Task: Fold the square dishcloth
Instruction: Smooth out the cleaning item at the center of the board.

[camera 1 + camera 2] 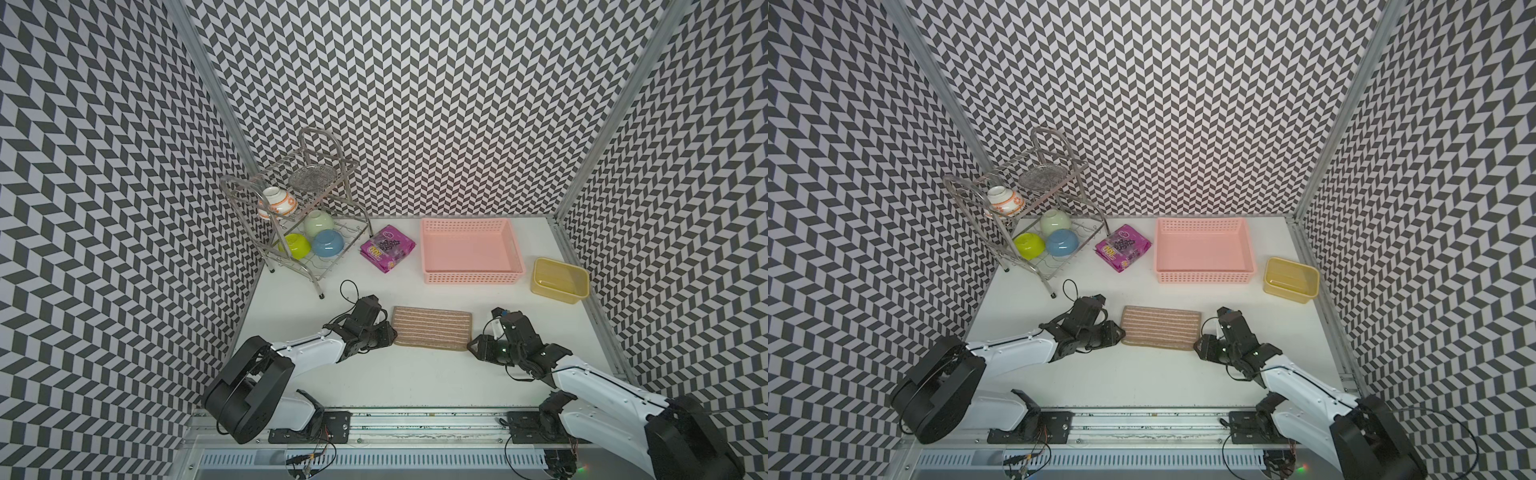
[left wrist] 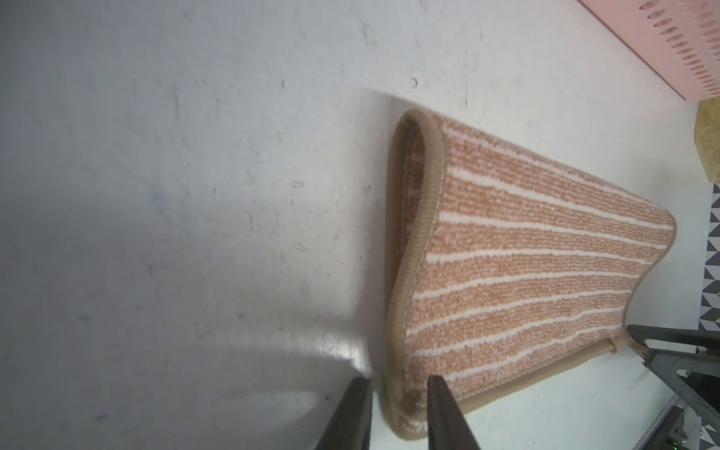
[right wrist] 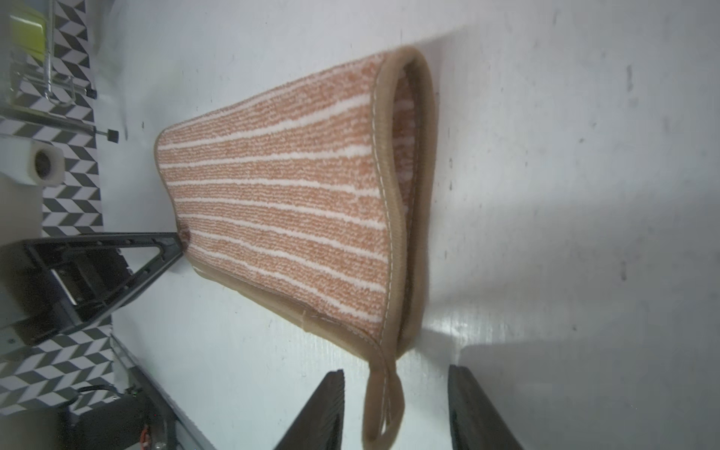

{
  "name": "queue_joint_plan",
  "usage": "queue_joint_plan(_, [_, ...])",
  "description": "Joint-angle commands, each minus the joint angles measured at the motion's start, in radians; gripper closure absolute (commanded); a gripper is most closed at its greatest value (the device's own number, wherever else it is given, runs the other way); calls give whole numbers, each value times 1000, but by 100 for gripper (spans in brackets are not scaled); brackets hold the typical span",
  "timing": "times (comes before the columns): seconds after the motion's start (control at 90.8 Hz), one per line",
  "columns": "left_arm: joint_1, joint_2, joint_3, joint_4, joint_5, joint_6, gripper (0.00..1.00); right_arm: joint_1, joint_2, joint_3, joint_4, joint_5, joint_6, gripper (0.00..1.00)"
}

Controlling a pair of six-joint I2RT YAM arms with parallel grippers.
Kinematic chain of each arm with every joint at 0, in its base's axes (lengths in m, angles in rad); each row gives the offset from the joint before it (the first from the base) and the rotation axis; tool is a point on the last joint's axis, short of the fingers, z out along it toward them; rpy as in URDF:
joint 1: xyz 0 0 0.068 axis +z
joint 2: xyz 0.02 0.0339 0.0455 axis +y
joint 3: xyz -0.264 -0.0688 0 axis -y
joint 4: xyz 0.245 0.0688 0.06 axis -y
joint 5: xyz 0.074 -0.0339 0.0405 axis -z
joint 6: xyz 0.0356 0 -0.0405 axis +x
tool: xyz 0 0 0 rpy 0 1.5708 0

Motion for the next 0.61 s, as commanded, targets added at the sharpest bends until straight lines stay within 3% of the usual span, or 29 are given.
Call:
queue_joint_plan(0.0, [4, 12, -2, 10, 9, 2, 74, 12, 0, 4, 38, -24, -3, 63])
queue_joint_plan(0.363, [4, -9, 6, -10, 10, 1, 89, 17, -24, 27, 16, 4, -13, 96])
queue_joint_plan(0.595, [4, -27, 22, -37, 2, 8, 98, 18, -30, 48, -6, 40, -22, 100])
